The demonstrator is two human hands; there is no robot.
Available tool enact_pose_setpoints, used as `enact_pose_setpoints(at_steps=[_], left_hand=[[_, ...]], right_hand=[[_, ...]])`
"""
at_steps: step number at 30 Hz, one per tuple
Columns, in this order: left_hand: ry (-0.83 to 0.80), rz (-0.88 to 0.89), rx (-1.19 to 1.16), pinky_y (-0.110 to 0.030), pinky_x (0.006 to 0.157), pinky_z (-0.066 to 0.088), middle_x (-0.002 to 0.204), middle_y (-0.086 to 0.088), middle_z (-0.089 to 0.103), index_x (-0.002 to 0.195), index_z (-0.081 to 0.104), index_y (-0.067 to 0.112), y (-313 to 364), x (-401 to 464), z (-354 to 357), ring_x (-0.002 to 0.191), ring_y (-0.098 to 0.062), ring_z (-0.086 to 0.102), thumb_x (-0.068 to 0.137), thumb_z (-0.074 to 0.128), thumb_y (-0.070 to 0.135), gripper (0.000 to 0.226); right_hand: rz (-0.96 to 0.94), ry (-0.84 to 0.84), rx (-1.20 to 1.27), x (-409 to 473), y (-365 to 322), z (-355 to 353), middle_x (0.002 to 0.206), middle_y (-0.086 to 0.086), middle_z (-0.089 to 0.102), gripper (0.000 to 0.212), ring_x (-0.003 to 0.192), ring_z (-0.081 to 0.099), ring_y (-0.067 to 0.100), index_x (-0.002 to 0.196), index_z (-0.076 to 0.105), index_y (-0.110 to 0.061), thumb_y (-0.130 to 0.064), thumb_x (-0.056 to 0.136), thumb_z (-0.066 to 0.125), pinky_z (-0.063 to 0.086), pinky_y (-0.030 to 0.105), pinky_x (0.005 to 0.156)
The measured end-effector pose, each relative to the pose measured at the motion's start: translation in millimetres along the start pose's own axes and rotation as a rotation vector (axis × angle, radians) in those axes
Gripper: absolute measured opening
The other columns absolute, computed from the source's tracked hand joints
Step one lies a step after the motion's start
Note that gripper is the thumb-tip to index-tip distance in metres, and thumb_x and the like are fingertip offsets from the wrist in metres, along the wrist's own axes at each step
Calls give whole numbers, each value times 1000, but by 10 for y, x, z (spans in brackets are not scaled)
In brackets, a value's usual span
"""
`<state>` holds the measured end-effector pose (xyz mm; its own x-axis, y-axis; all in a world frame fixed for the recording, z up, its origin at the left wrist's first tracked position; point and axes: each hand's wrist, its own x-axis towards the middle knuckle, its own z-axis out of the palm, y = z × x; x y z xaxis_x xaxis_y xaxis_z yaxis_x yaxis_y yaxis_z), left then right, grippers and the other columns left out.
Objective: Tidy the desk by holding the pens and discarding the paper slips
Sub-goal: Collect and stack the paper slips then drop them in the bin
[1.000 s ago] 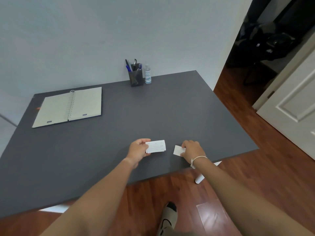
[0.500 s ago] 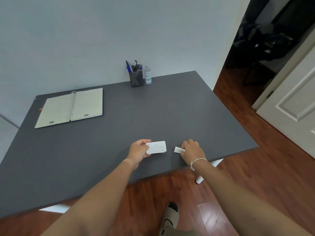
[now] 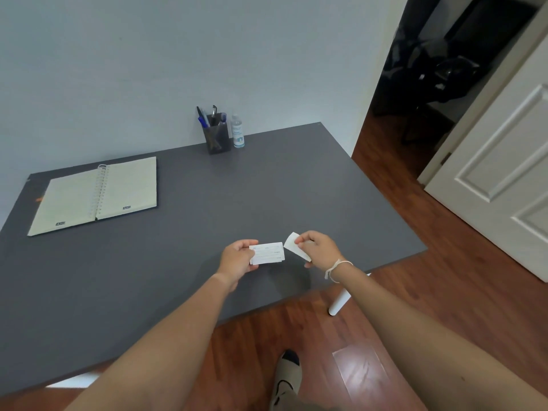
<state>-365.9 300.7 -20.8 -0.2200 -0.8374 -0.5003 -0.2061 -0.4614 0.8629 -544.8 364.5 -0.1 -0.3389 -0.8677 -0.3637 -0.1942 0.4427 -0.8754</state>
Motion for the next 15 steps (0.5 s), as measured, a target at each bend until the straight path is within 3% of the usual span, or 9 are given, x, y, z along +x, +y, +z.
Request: enact_pose_setpoints(at_steps=[4,7,12,15], left_hand=[[-15,-3,-18,-28,71,54,116,-15,57,110,59,10,49,59,189,100,-26,58,88,42,-3,31],[-33,-3,-49,-26,69,54,115,-14,57,106,59,13,125,95,351,97,-25,58,89,42,-2,28],[-92,-5,-119,-26,72,55,111,-13,59,110,58,12,322,245,694,92,-22,60,91,43,0,27],[-118,-6,-136,-28,76,54,111,-13,60,117,57,8,453,350,963,85,-18,61,92,44,1,29]], right_hand=[[-26,-43,58,32,-80,-150,95,6,55,26,69,50,15,101,65,-4,3,90,42,48,13,39],[-36,-13,23,106,-101,-230,88,1,54,32,67,52,12,110,59,-9,5,86,45,47,14,38],[-46,105,-31,362,-53,-441,95,5,58,22,78,55,18,92,61,-13,2,81,51,44,13,35],[-128,122,-155,586,-34,-678,98,4,49,20,84,54,20,92,66,-9,1,81,53,43,10,34]])
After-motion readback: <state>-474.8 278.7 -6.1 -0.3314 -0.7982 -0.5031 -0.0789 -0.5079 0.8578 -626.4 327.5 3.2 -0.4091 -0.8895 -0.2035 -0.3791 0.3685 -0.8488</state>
